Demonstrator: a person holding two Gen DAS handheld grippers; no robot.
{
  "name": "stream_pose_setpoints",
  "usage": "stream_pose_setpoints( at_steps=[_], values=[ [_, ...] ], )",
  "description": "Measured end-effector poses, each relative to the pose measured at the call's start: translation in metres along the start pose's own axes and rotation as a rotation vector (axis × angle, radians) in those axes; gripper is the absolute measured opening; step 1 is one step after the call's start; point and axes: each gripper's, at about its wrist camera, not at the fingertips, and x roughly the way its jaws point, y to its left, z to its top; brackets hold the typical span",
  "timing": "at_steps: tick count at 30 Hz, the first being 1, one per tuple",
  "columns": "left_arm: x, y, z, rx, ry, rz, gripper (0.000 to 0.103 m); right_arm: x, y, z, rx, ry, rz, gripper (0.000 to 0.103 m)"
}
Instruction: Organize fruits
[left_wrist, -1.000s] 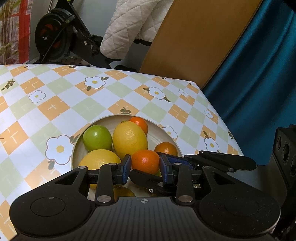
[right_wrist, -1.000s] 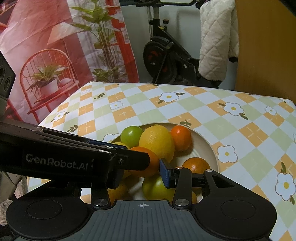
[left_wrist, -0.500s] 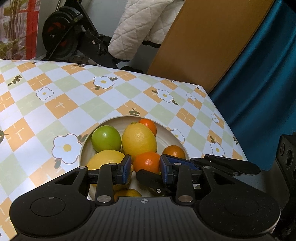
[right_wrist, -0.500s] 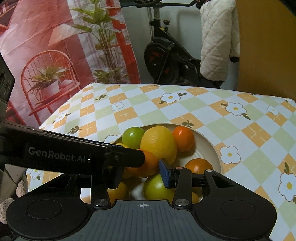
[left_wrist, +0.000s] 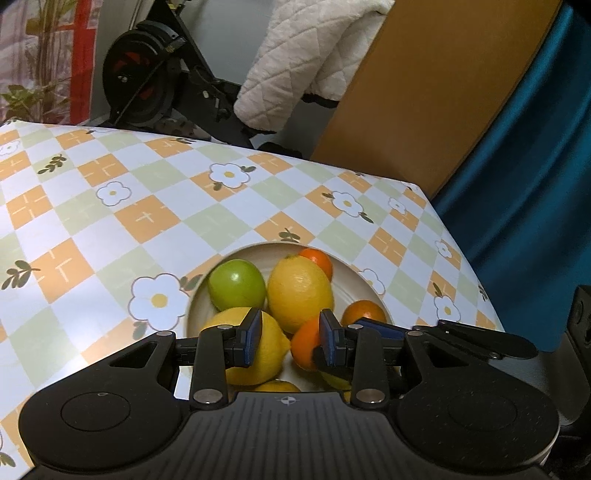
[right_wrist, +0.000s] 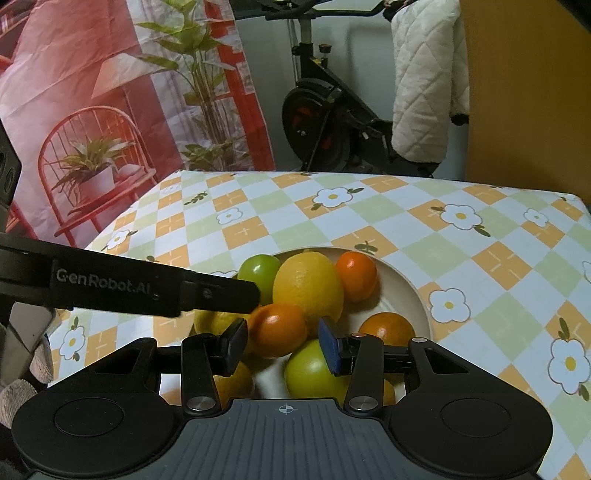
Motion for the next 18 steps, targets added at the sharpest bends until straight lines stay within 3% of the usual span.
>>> stream_pose_setpoints(
  at_steps=[10,14,18],
  values=[
    [-0.007,-0.001,-0.003,0.016,-0.019,0.024,0.037,-0.001,-0.003,-0.002,0.013,0.001,-0.033,0.04],
    [-0.009,-0.002,-0.004,0.027,-0.028,0.048,0.047,-0.001,-0.003,-0.002,0.015,0.005,-0.046,0.04],
    [-0.013,-0.001,-0.005,0.032,-0.036,0.067,0.048,-0.003,-0.001,-0.002,0.009,0.011,-0.07,0.041]
  ],
)
